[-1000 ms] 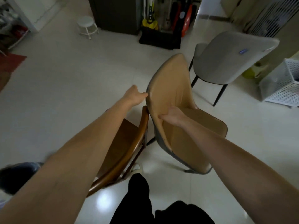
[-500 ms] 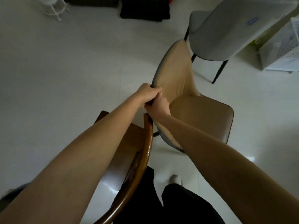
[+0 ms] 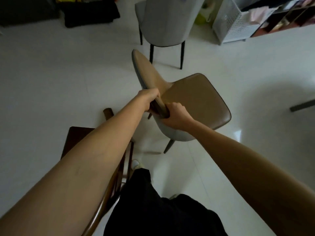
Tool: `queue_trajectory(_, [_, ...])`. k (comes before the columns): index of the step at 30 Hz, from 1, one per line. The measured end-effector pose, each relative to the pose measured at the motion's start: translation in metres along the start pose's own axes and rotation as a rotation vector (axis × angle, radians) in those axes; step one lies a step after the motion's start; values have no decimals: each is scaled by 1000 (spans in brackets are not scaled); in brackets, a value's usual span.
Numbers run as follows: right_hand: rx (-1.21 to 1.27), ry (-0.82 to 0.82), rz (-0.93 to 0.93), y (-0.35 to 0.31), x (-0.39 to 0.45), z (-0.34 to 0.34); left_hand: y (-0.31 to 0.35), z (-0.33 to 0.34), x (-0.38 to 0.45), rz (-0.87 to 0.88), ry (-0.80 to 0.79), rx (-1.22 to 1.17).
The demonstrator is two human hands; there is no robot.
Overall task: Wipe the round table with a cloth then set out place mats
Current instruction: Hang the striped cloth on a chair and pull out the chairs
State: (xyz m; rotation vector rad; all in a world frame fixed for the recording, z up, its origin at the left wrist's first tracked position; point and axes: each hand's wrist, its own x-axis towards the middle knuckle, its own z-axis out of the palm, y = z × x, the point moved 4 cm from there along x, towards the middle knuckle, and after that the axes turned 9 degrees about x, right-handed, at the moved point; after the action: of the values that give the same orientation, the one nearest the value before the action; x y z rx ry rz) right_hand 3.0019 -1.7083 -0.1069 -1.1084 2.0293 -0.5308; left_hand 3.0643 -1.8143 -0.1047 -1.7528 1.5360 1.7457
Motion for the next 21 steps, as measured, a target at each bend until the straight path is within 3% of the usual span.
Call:
queue_trajectory(3, [-14, 112, 118, 75, -64, -34, -10, 100, -33, 18, -100, 3])
queue_trajectory(9, [-119, 254, 263, 154, -136, -98, -3, 212, -65, 50, -250, -152])
queue_trajectory(13, [-112, 303, 406, 224, -213, -110, -35, 297, -99, -52, -376, -151])
queue_trajectory(18, [88, 491, 500, 273, -247, -112, -50, 345, -118, -98, -429, -238])
queue_trajectory(21, [389, 638, 534, 281, -254, -103, -54, 345, -119, -147, -464, -317])
